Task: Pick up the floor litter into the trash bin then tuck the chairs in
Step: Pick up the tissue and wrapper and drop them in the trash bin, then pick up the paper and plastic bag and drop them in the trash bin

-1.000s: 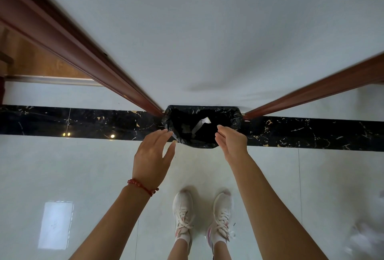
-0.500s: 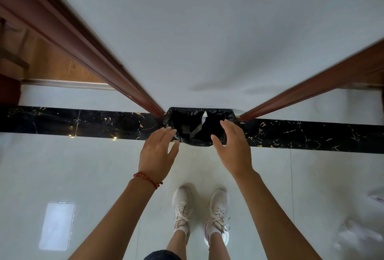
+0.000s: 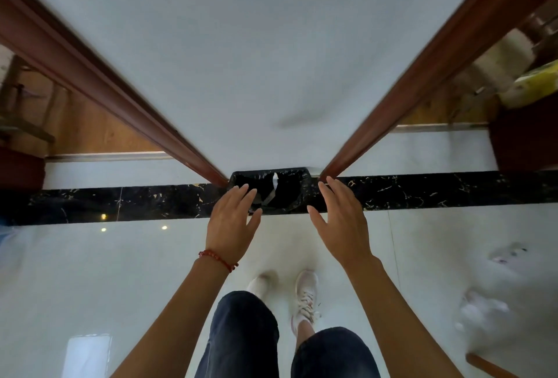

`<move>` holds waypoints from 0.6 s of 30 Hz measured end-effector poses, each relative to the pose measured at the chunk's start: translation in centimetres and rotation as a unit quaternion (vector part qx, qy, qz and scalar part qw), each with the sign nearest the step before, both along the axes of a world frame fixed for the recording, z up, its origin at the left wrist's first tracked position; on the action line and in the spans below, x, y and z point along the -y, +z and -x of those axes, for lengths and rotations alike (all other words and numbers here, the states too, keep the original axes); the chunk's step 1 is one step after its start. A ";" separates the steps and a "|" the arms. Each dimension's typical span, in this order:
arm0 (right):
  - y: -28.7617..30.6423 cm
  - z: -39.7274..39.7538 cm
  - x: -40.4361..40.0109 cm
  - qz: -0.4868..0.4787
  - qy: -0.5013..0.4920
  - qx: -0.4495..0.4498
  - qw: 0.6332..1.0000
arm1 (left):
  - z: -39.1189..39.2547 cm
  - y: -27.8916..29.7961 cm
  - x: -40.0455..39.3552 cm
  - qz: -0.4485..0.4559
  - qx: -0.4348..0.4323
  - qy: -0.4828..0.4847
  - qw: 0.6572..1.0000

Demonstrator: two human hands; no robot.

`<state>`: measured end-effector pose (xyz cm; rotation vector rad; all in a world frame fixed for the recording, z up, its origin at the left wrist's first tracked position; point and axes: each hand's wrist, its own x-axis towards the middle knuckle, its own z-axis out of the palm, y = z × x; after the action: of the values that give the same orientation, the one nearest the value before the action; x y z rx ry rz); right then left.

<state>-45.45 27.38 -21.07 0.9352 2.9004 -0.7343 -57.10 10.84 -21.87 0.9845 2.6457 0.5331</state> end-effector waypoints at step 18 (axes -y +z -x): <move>8.7 -15.3 5.8 0.002 -0.357 -0.011 0.934 | -7.1 8.3 -6.2 -0.026 -0.015 -0.332 0.943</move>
<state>-30.12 21.59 -12.38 2.0224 2.5264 -0.7504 -49.96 17.05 -13.62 1.7943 2.1220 0.4193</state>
